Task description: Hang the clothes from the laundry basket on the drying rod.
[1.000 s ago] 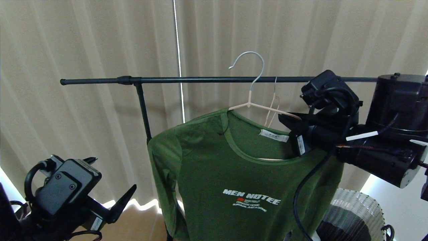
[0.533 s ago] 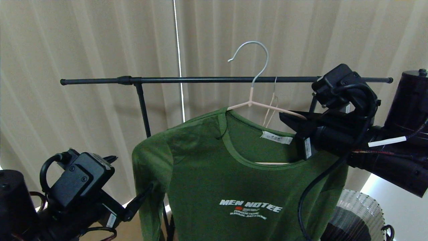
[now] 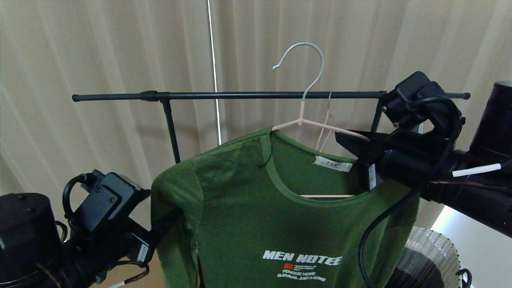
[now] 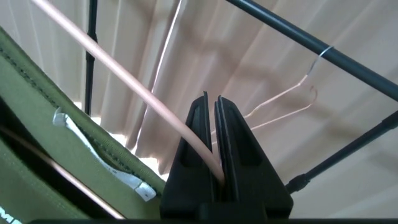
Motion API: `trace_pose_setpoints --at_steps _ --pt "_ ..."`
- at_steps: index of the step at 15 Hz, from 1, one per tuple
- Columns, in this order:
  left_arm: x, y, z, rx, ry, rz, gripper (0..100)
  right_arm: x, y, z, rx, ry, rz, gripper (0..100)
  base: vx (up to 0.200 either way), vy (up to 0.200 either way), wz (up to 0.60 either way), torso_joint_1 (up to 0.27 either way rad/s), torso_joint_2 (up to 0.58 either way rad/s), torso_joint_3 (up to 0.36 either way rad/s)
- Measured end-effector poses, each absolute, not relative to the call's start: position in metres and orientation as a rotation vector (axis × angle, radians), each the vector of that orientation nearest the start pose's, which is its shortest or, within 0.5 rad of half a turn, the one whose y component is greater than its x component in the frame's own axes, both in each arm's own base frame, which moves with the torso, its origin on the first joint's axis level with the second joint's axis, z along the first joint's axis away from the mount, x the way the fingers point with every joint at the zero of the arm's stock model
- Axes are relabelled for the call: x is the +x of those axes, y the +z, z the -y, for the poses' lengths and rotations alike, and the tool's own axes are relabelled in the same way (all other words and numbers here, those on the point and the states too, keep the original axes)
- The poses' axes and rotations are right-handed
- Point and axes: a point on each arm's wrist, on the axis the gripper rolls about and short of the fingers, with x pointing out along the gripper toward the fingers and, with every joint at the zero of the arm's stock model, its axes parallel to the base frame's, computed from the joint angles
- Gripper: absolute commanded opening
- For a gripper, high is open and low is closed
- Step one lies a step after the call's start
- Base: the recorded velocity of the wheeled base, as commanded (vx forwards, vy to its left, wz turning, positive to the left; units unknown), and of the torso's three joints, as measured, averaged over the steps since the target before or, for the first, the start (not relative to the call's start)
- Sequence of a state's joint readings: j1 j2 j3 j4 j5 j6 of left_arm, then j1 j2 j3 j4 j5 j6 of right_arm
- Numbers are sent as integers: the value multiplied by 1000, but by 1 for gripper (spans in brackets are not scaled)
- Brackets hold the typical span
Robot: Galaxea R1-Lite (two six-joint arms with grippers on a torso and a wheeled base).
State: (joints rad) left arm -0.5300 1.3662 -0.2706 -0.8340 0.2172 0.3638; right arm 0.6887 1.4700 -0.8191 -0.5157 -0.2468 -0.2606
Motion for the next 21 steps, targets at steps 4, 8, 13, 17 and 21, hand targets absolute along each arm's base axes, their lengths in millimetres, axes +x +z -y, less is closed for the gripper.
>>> trace_pose_setpoints --at_steps 4,8,13,17,21 --pt "167 138 72 469 -268 -241 0 200 237 -157 -320 452 -69 0 0 0 0 0 0 0" --pt "166 128 53 468 -181 -302 0 202 236 -153 -322 433 -75 0 0 0 0 0 0 0" --pt "163 121 45 472 -143 -341 0 205 236 -150 -323 416 -77 0 0 0 0 0 0 0" --pt "163 121 44 477 -138 -343 100 205 236 -150 -323 412 -77 0 0 0 0 0 0 0" --pt "161 123 45 473 -148 -326 100 205 235 -149 -326 412 -83 0 0 0 0 0 0 0"
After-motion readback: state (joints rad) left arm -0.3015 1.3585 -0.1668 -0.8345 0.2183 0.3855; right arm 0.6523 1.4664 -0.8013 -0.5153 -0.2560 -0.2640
